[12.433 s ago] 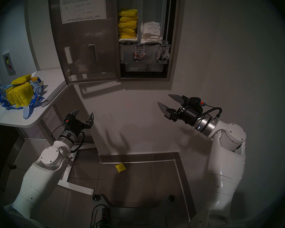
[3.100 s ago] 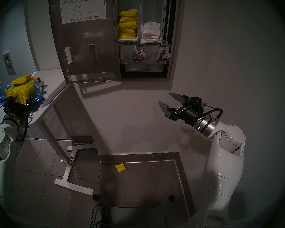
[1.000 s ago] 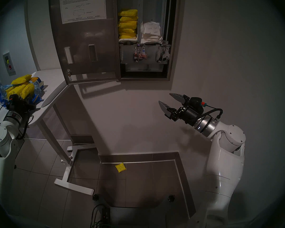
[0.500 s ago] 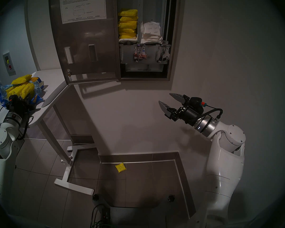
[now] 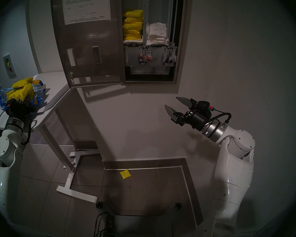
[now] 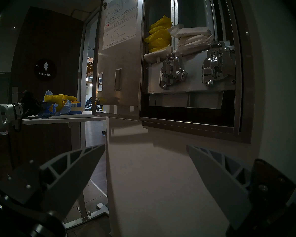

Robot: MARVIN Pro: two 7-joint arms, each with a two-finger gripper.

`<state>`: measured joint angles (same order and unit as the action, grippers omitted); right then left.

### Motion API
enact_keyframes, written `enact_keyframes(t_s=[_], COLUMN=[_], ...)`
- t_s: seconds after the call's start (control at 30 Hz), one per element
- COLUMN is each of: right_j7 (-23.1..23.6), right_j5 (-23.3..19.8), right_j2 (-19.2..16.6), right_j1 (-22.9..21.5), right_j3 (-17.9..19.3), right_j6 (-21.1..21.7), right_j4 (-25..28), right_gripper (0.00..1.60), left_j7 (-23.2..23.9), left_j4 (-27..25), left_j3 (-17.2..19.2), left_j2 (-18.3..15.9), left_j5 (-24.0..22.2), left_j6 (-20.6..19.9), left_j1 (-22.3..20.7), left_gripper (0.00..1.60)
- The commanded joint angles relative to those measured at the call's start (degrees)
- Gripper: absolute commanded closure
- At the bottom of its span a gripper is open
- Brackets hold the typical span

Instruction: Open the dispenser door, put the pads inside, close the door

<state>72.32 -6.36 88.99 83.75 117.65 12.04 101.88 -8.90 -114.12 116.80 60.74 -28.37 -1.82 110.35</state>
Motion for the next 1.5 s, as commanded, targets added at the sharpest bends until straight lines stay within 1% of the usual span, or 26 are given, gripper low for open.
enact_keyframes(t_s=[0.0, 0.3, 0.63, 0.83, 1.0, 1.23, 1.47], right_j7=[0.1, 0.1, 0.1, 0.1, 0.1, 0.1, 0.1], right_j5=[-0.5, -0.5, -0.5, -0.5, -0.5, -0.5, -0.5], right_j2=[-0.1, -0.1, -0.1, -0.1, -0.1, -0.1, -0.1], right_j1=[-1.4, -1.4, -1.4, -1.4, -1.4, -1.4, -1.4], right_j3=[-0.1, -0.1, -0.1, -0.1, -0.1, -0.1, -0.1], right_j6=[0.0, 0.0, 0.0, 0.0, 0.0, -0.1, -0.1], right_j4=[1.5, 1.5, 1.5, 1.4, 1.4, 1.4, 1.4], right_gripper=[0.0, 0.0, 0.0, 0.0, 0.0, 0.0, 0.0], left_j7=[1.4, 1.3, 1.4, 1.0, 0.8, 0.2, 0.2], left_j4=[-1.4, -1.1, -1.2, -0.6, -0.4, -0.6, -1.0], left_j3=[-2.1, -2.5, -3.2, -2.7, -2.5, -3.2, -4.5], left_j2=[1.3, 1.2, 1.6, 1.5, 1.1, 0.6, 0.1], left_j5=[-1.2, -1.5, -1.5, -2.0, -2.5, -3.2, -3.6], left_j6=[2.9, 4.0, 4.9, 7.0, 7.2, 8.2, 8.5], left_j1=[-0.8, -2.3, -2.4, -5.8, -7.6, -11.0, -12.9], left_gripper=[1.6, 1.6, 1.6, 1.6, 1.6, 1.6, 1.6])
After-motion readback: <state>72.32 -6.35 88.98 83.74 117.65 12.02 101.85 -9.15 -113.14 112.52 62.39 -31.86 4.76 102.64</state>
